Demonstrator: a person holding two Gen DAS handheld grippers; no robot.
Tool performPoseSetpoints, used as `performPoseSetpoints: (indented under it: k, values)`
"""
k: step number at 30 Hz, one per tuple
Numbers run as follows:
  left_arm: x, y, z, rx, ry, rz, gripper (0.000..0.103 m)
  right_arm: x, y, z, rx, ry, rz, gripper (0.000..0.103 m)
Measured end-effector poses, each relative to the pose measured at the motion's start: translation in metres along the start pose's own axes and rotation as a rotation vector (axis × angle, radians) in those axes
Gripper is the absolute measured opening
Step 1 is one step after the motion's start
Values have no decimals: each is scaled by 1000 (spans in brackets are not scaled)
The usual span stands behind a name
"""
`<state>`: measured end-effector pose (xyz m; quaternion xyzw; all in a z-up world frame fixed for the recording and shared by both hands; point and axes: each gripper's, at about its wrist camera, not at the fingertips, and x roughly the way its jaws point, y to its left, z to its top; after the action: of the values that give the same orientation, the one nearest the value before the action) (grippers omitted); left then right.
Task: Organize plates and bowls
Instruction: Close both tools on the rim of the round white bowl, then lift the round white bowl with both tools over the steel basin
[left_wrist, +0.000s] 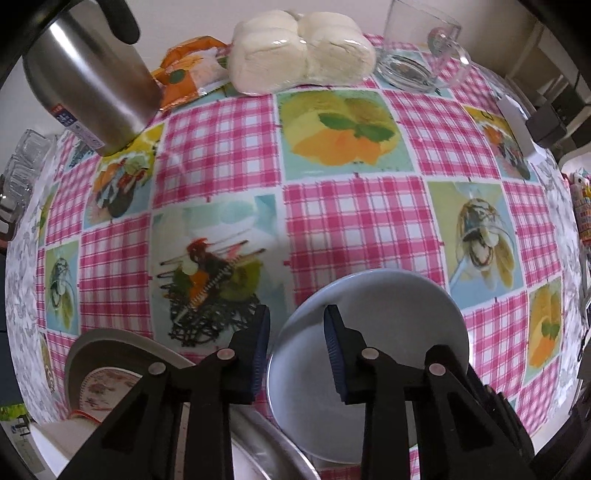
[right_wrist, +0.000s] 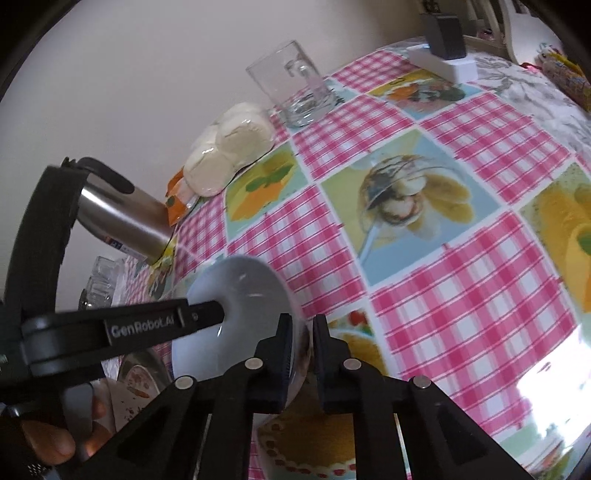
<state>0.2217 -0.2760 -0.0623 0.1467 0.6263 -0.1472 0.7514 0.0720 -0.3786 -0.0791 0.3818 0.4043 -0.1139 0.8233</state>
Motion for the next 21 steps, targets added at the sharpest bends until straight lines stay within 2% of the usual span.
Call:
performPoseSetpoints:
  k: [6,10,21]
  values:
    - [7,-16,-11,-16,36,-47,31,-5,-16,4,34,-1,10,12]
    - [7,-23,-20,-12,26,-61,31,-7,-22,5,47,3,15,12]
    - [-5,-19,-54,-43,-34,-179,15,-18,-33,2,64,7,-17,13]
